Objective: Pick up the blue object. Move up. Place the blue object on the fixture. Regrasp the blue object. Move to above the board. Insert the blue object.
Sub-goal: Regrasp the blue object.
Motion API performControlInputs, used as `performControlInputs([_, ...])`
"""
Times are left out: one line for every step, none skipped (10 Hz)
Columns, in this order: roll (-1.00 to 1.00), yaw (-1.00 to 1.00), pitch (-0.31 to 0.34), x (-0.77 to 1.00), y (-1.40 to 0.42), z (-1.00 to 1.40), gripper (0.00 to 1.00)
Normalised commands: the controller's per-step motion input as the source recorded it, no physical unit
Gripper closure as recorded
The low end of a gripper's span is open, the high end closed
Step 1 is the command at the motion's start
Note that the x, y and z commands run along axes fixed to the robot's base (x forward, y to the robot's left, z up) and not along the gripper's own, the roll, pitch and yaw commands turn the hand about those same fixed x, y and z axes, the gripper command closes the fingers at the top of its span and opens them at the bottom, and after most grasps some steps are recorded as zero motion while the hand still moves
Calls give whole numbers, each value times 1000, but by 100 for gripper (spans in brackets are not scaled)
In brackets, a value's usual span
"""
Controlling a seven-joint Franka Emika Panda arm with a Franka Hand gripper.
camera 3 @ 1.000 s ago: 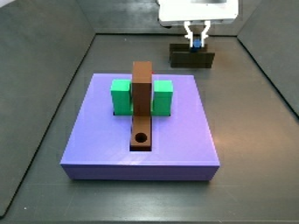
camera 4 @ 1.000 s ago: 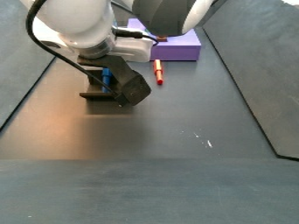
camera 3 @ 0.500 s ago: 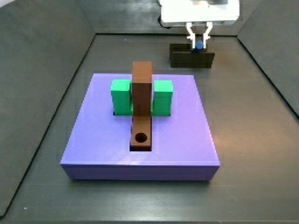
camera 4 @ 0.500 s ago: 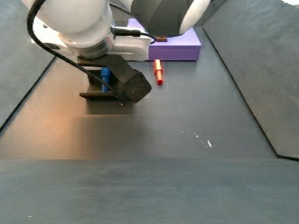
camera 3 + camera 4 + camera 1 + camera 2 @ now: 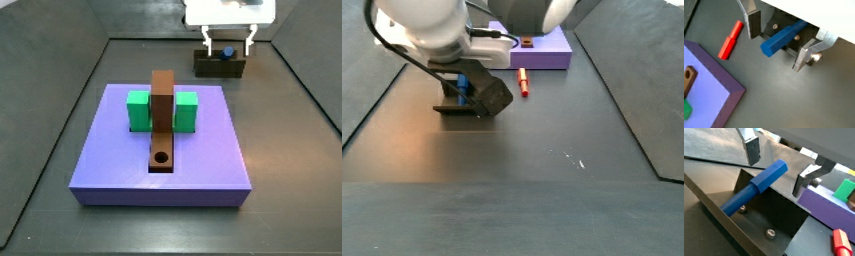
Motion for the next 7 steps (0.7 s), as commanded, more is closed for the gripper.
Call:
performControlInputs([569, 34, -131, -20, 0, 37, 0])
performControlInputs([560, 26, -149, -71, 0, 43, 0])
performControlInputs([417, 34, -197, -140, 0, 66, 0])
performControlInputs([269, 91, -229, -80, 0, 114, 0])
performControlInputs([423, 91, -289, -43, 0, 209, 0])
performControlInputs([811, 29, -289, 0, 0, 323, 0])
performControlInputs([949, 103, -200, 0, 0, 283, 0])
